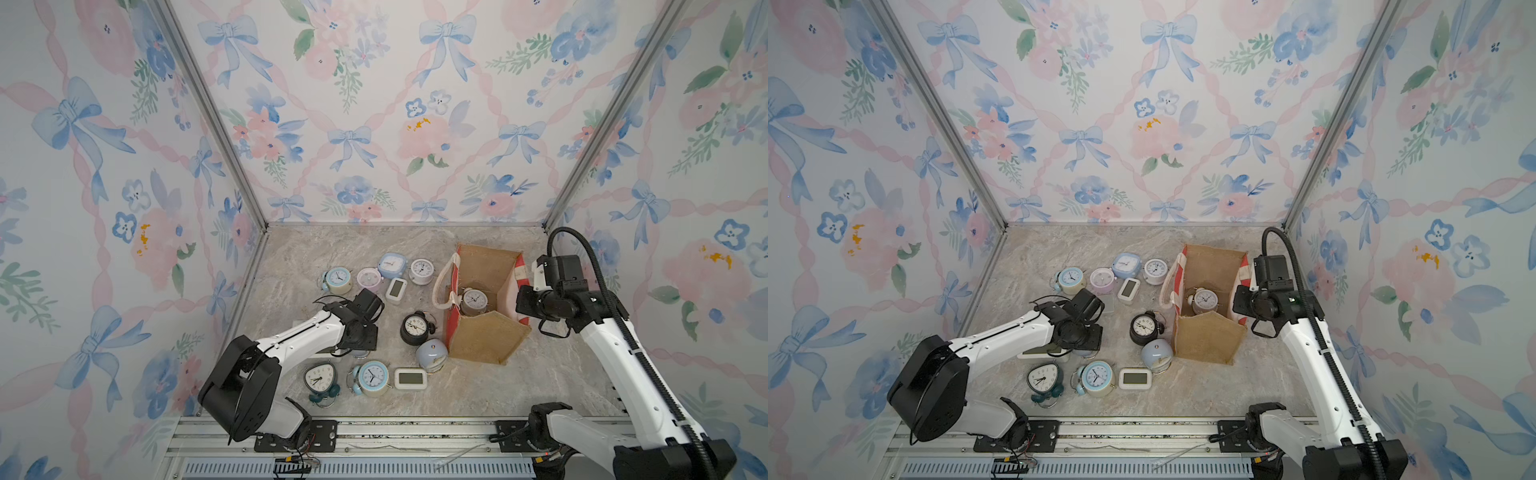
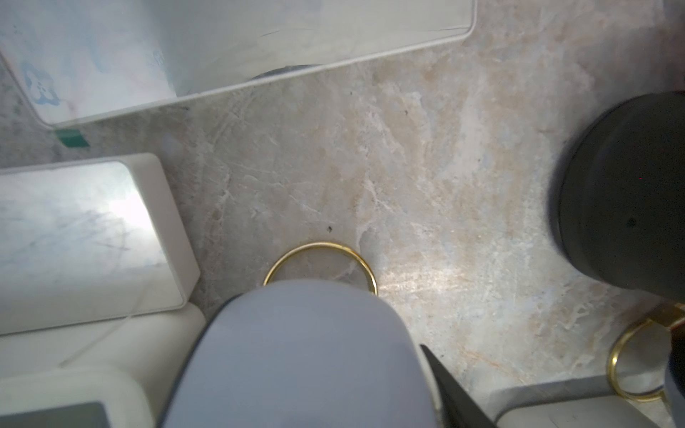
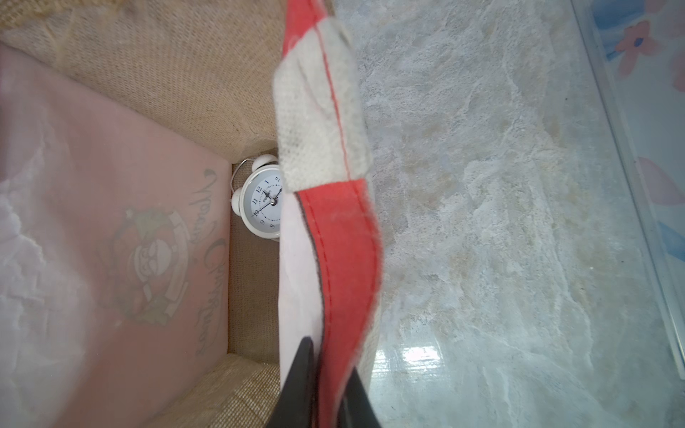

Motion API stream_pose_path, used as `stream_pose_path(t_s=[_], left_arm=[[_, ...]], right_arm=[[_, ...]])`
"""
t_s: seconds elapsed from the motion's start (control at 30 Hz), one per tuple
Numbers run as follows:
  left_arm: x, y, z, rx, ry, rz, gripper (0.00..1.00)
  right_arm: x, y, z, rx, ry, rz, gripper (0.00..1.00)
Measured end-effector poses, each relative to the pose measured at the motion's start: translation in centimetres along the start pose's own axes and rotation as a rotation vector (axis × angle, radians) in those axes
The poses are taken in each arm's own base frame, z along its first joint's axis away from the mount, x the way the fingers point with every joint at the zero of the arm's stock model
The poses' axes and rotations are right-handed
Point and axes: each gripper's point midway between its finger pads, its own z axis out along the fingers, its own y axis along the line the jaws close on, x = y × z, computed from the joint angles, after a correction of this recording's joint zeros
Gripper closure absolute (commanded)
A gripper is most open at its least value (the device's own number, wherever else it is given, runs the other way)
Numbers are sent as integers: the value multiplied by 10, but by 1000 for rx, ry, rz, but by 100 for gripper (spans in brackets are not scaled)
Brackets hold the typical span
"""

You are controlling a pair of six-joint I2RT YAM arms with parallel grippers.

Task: Put the alarm clock into the canvas bag
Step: Pick up the alarm from the center of the board, then place the alarm at the canvas bag.

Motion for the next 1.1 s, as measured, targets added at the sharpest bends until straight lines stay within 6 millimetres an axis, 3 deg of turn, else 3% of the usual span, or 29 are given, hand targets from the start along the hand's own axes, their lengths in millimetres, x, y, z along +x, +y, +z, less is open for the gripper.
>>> stream_pose_path(t_s=[0.43, 0.87, 1.1], left_arm=[[-23, -13, -20, 48, -70, -6, 45], [-90, -52, -100, 193, -287, 16, 46], [-135, -96, -154, 293, -411, 84, 47]], right_arm=[[0, 0, 0, 0, 0, 0, 87], [0, 0, 0, 0, 0, 0, 88], [0, 0, 0, 0, 1, 0, 88]])
